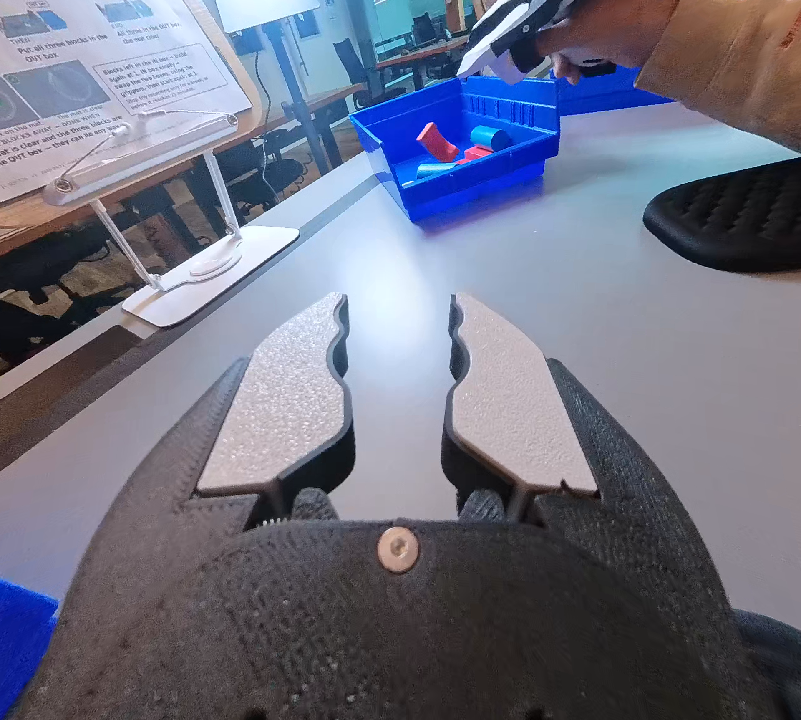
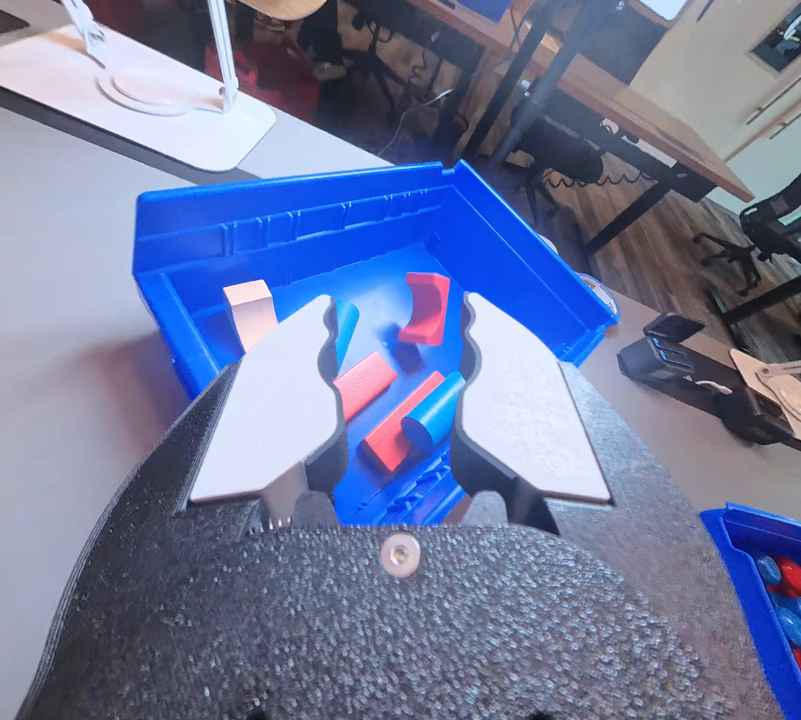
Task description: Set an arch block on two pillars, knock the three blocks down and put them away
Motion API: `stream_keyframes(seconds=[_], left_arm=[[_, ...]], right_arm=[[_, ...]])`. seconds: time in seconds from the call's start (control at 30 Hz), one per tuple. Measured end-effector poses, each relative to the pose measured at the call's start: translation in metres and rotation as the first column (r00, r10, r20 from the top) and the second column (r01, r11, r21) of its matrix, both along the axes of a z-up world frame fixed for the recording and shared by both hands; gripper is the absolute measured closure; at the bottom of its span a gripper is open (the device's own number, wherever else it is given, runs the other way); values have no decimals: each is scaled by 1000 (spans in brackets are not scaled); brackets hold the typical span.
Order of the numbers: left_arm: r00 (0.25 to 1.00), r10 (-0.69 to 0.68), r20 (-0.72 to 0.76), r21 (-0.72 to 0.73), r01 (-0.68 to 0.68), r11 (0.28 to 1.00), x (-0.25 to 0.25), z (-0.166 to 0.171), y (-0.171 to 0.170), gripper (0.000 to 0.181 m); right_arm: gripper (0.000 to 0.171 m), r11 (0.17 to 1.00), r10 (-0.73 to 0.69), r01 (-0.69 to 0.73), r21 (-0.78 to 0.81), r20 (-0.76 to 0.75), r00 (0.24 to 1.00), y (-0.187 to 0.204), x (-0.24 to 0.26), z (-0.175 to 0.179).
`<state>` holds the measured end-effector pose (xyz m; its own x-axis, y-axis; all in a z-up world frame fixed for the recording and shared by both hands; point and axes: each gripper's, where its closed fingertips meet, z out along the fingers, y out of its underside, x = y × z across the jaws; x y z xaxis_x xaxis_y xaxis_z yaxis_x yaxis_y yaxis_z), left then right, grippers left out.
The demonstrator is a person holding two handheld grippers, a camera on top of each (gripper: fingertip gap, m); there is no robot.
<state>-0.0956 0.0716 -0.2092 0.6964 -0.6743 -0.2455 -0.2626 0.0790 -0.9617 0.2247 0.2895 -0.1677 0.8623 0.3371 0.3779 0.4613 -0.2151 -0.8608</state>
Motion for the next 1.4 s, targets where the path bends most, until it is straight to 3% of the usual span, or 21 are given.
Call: stream_keyframes(seconds=[0.2,0.37,0.53,0.67,0.73,0.83,0.93,0.97,1.0,1.03,1.1,1.2,1.4], left_arm=[[995,99,-20,47,-98,994,-25,13,11,137],[935,311,172,52,-324,945,-113,63,27,137],[731,655,189,50,-674,737,-246,88,18,132],[506,862,-12,-48,-862,505,-340,49,0,117],[475,875,-99,-154,-876,458,-362,20,-5,108],[522,831,-191,-324,-833,449,-366,-19,-7,112],[555,784,-277,-375,-814,444,-359,-43,-3,130],[538,787,-300,-345,-831,436,-360,-44,-1,140],[535,781,-322,-298,-840,452,-359,-42,2,161],[578,755,-311,-291,-813,503,-350,-42,7,161],[605,749,-271,-309,-791,528,-338,-42,15,160],[615,718,-326,-243,-788,566,-326,-41,25,160],[719,646,-257,-265,-695,668,-271,-41,41,162]], right_arm=[[101,997,37,-34,63,-52,998,-18,7,4],[96,999,-19,24,37,-144,989,-35,34,-7],[96,997,-72,61,-47,-273,959,-50,43,-37],[101,988,-130,100,-117,-289,948,-46,46,-56],[104,978,-157,109,-177,-283,946,-42,47,-71],[119,969,-169,94,-229,-331,928,-38,48,-82],[131,963,-211,135,-235,-335,918,-35,66,-82],[133,961,-218,141,-237,-341,914,-34,70,-82],[133,961,-218,138,-239,-353,910,-33,73,-82],[132,962,-214,130,-241,-368,905,-32,75,-83],[137,962,-212,122,-243,-395,894,-29,77,-83],[150,957,-241,153,-245,-383,892,-27,87,-81],[166,940,-298,220,-261,-315,901,-33,114,-82]])
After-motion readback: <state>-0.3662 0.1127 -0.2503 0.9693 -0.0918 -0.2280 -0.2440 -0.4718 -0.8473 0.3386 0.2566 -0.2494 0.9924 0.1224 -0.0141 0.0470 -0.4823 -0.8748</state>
